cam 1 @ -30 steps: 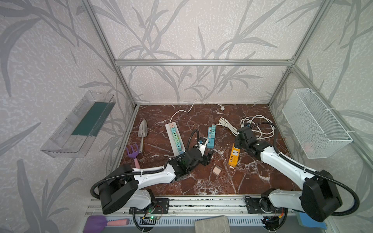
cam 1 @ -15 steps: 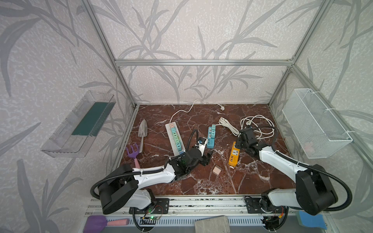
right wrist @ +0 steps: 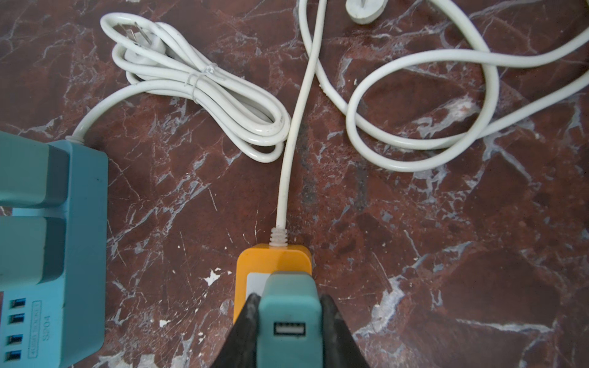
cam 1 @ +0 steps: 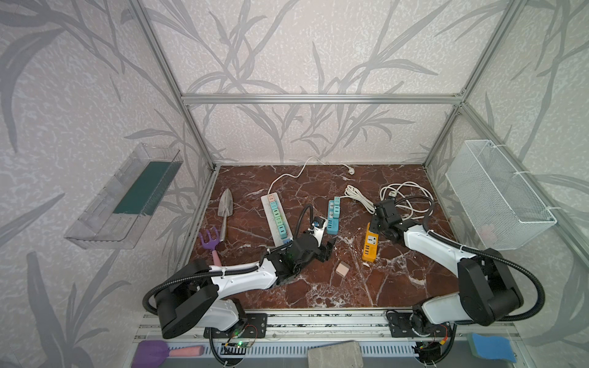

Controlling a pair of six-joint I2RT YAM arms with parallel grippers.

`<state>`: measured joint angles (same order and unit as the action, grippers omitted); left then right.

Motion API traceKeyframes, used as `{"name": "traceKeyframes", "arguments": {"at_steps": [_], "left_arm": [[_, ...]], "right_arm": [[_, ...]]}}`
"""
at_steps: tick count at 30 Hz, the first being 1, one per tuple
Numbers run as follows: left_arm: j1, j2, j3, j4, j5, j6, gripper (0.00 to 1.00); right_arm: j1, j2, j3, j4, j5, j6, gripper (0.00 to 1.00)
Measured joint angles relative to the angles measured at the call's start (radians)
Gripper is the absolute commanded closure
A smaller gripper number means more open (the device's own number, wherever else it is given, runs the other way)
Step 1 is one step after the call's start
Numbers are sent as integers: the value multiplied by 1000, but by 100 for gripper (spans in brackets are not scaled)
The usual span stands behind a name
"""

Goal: Insert plugs into power strip
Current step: Insert the plug into the socket.

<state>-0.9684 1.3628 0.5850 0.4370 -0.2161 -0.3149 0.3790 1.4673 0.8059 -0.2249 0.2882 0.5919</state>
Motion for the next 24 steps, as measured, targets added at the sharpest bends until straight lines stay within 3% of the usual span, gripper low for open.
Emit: {"name": "traceKeyframes", "arguments": {"at_steps": [11,19,22,24], "left_arm": [[3,0,0,-1,1,5,28],[3,0,7,-47,7,3,19],[3,0,36,-102,8,-1,18],[3,-5,61,-137,12,-3,21]], "right_arm": [[25,30,4,15,38,-14,100],[24,-16,2,-48,-13,-24,53],[29,-55,6,-107,-39,-42,42],[32,-90,18,-135,-44,-55,39]]}}
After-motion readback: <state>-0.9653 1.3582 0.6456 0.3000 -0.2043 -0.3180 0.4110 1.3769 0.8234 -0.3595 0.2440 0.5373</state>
